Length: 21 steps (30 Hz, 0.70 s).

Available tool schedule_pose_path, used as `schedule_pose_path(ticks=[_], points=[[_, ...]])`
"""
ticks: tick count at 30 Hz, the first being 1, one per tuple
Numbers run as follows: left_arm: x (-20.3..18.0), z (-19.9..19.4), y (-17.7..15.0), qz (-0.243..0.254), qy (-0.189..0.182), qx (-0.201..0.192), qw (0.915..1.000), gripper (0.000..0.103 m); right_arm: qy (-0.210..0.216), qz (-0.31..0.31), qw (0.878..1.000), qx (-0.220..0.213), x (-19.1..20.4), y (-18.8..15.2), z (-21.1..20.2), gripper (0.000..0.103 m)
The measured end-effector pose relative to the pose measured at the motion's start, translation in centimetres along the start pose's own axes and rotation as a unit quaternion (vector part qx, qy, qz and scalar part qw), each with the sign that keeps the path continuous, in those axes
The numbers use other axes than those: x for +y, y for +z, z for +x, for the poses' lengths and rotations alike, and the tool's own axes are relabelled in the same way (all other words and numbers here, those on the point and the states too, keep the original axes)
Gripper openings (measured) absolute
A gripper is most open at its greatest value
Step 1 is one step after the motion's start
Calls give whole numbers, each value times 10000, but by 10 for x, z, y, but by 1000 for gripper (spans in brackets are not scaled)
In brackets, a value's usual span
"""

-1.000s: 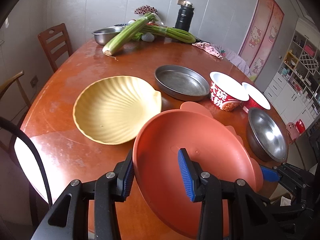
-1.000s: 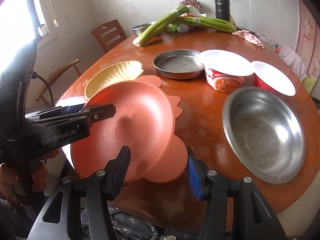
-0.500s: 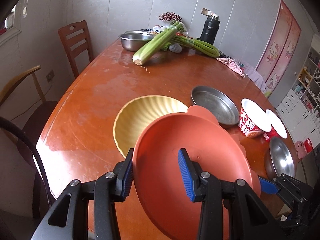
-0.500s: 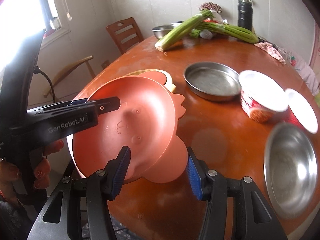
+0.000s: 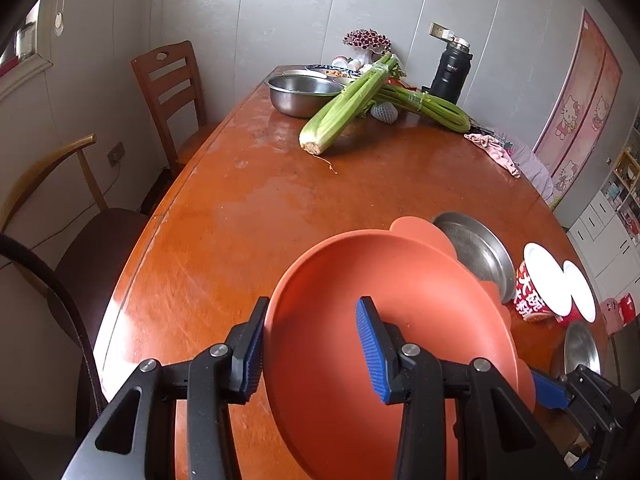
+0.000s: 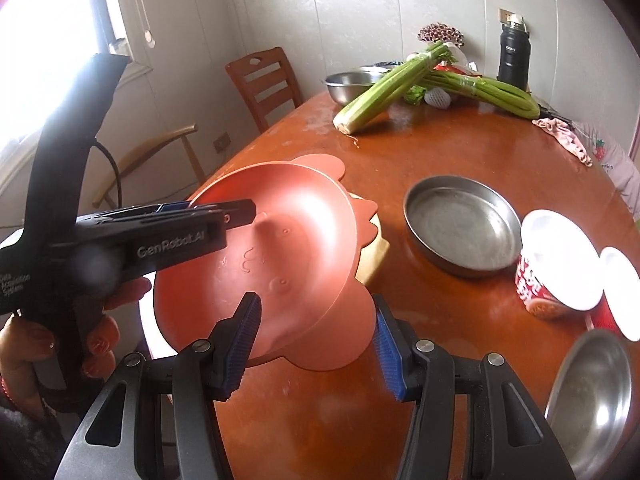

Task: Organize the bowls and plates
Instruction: 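Lift the orange plate with the left tool over the yellow plate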

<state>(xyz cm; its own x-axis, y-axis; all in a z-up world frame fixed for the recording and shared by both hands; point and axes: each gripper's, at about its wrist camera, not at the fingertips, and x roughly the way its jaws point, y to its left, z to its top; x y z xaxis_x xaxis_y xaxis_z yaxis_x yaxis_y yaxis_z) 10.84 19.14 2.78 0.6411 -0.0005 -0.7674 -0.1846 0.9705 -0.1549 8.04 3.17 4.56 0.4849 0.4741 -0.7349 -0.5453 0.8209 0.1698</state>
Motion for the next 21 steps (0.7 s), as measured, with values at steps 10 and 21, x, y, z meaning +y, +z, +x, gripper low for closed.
schedule_pose_path(ticks=[10, 21], points=[[5, 27, 13, -42, -120, 230, 9997, 42, -56, 292, 9995, 63, -2, 6, 17, 57], [-4, 44, 23, 156, -149, 330, 9992, 42, -127, 557, 9983, 124, -9, 7, 25, 57]])
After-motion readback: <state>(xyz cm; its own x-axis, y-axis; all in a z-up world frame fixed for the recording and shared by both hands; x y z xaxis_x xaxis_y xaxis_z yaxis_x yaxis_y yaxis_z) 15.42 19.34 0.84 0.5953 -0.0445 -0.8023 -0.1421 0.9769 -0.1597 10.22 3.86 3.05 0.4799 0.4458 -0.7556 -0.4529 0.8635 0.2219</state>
